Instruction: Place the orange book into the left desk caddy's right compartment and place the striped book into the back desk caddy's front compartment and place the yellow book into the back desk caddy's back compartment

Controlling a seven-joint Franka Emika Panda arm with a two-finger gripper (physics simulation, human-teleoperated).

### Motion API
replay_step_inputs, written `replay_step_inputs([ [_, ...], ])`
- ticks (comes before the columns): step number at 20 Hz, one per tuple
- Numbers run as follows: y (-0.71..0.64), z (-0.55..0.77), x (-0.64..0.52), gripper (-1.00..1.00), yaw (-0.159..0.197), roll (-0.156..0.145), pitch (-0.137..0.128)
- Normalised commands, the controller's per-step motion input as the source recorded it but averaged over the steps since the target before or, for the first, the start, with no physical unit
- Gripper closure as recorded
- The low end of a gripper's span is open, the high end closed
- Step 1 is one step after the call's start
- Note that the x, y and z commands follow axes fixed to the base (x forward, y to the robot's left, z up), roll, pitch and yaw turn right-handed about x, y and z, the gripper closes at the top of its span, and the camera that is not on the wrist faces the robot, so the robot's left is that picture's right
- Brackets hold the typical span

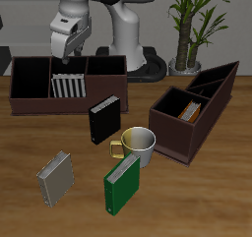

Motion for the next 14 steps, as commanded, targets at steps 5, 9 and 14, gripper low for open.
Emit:
replay_step_inputs([
  [5, -0.39, 0.45, 0.1, -1.0, -0.445, -0.064, -0.115],
  [9, -0.57, 0.38, 0.18, -1.0, -0.577, -0.122, -0.065],
  [14, -0.3, 0.15, 0.17, -1.0, -0.411, -0.022, 0.044],
])
